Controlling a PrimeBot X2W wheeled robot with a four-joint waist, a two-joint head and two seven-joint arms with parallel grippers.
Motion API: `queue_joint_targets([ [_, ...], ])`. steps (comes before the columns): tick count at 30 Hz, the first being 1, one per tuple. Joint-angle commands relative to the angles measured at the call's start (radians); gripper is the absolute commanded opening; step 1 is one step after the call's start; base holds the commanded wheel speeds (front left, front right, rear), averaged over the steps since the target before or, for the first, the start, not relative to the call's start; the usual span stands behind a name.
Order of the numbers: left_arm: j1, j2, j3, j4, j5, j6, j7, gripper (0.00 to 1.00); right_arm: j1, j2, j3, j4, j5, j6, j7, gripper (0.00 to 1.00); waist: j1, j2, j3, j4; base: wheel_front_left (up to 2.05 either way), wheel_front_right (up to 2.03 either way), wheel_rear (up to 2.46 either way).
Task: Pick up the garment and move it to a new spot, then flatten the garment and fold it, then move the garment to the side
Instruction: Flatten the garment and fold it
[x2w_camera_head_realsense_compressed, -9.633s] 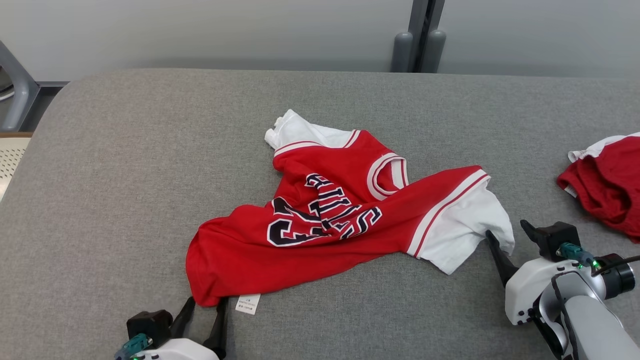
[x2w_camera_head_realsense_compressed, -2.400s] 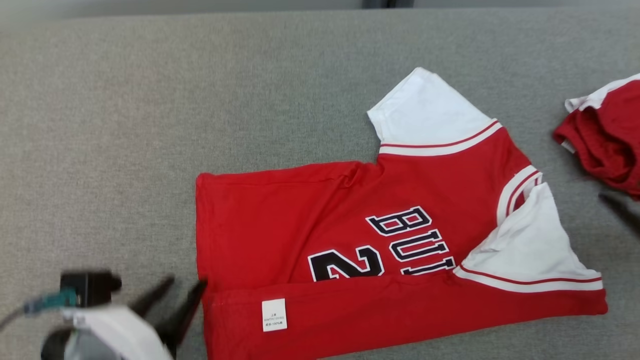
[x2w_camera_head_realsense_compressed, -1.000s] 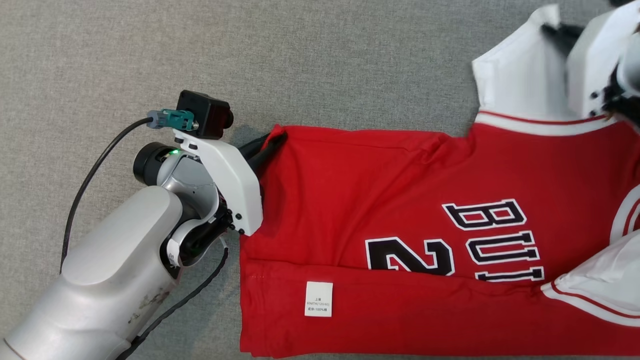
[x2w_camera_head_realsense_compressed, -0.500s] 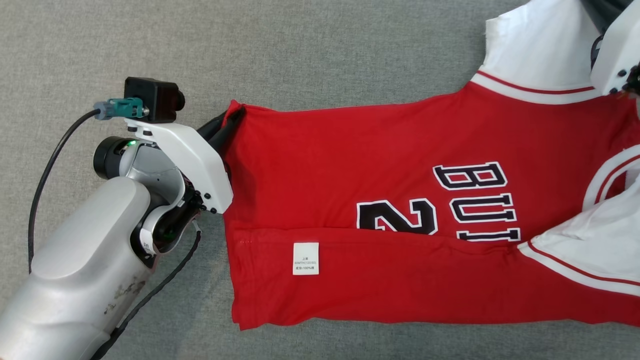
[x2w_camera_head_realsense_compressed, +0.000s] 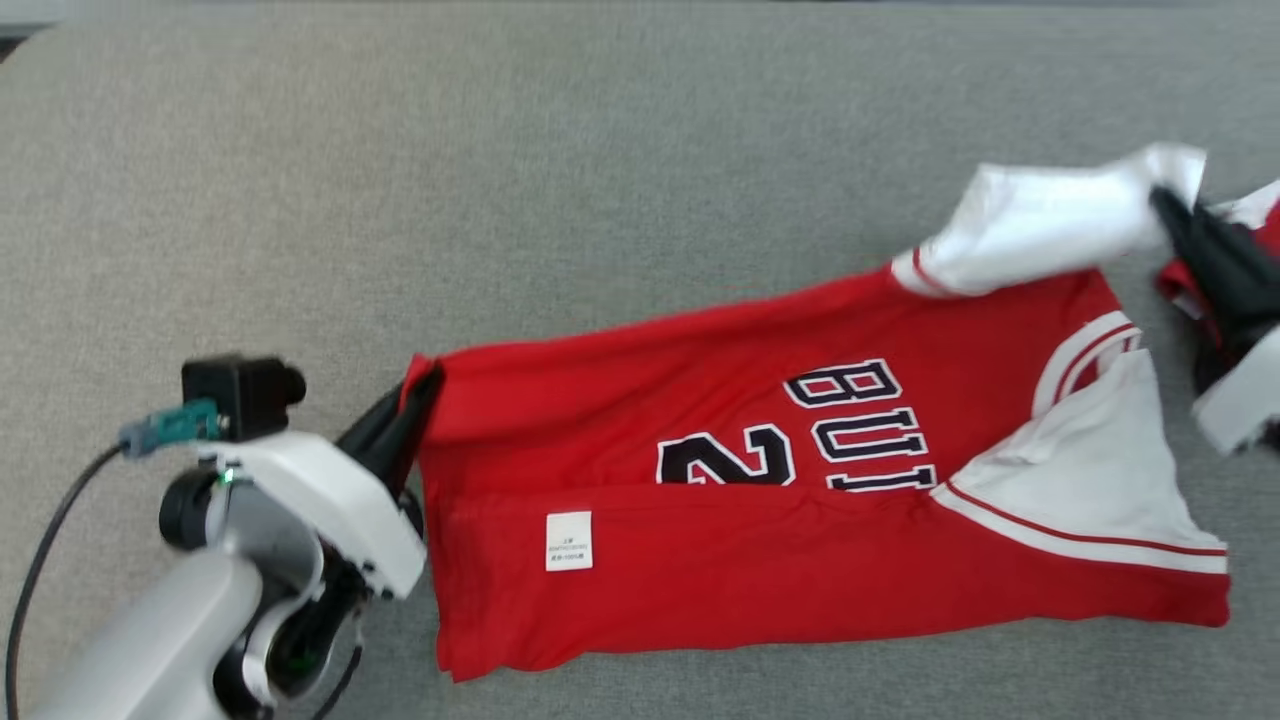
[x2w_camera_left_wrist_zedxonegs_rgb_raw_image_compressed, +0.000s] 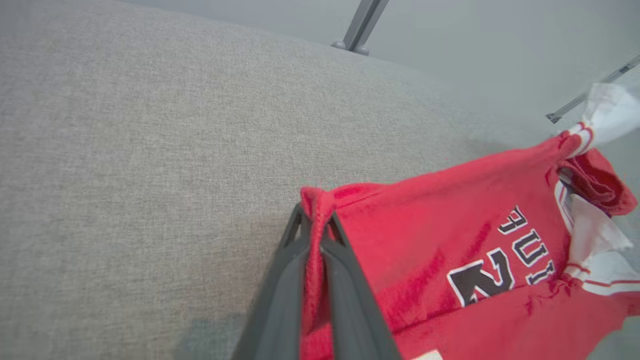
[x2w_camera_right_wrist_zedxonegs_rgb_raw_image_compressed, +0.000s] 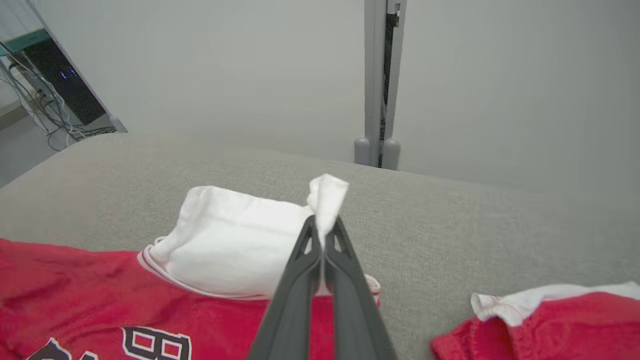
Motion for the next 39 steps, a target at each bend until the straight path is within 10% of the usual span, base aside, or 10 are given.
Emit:
queue_joint_targets([
  [1,0.024,0.011,0.007,-0.01,-0.008,0.008,-0.008,0.0,0.041,0.005,-0.004,-0.016,0.003,0.0,-0.008,0.0,0.0,0.0,-0.043,-0.03,0.0,0.0,0.0],
  [15,0.353,0.047,0.053,-0.154,-0.094,0.061,-0.142,0.0,0.42,0.177,-0.09,-0.077,-0.06,0.0,-0.087,0.0,0.0,0.0,-0.116,-0.09,0.0,0.0,0.0],
  [30,0.383,0.033,0.007,-0.115,-0.073,0.043,-0.145,0.0,0.498,0.182,-0.127,-0.138,-0.082,0.0,-0.052,0.0,0.0,0.0,-0.134,-0.081,0.0,0.0,0.0],
  [32,0.39,0.02,-0.003,-0.088,-0.068,0.04,-0.15,0.15,0.507,0.181,-0.1,-0.121,-0.101,0.0,-0.047,0.0,0.0,0.0,-0.131,-0.085,0.0,0.0,0.0],
  [33,0.395,0.015,-0.008,-0.074,-0.066,0.039,-0.157,0.3,0.508,0.178,-0.082,-0.108,-0.112,0.0,-0.048,0.21,0.0,0.0,-0.13,-0.087,0.0,0.0,0.0],
  [34,0.399,0.013,-0.012,-0.063,-0.058,0.04,-0.164,0.77,0.504,0.172,-0.068,-0.097,-0.125,0.0,-0.056,0.45,0.0,0.0,-0.129,-0.088,0.0,0.0,0.0],
  [35,0.404,0.007,-0.014,-0.05,-0.062,0.041,-0.17,1.0,0.498,0.169,-0.067,-0.08,-0.138,0.0,-0.068,0.89,0.0,0.0,-0.128,-0.09,0.0,0.0,0.0],
  [39,0.418,-0.004,-0.013,-0.027,-0.064,0.031,-0.191,1.0,0.485,0.156,-0.06,-0.033,-0.163,0.0,-0.082,1.0,0.0,0.0,-0.129,-0.091,0.0,0.0,0.0],
])
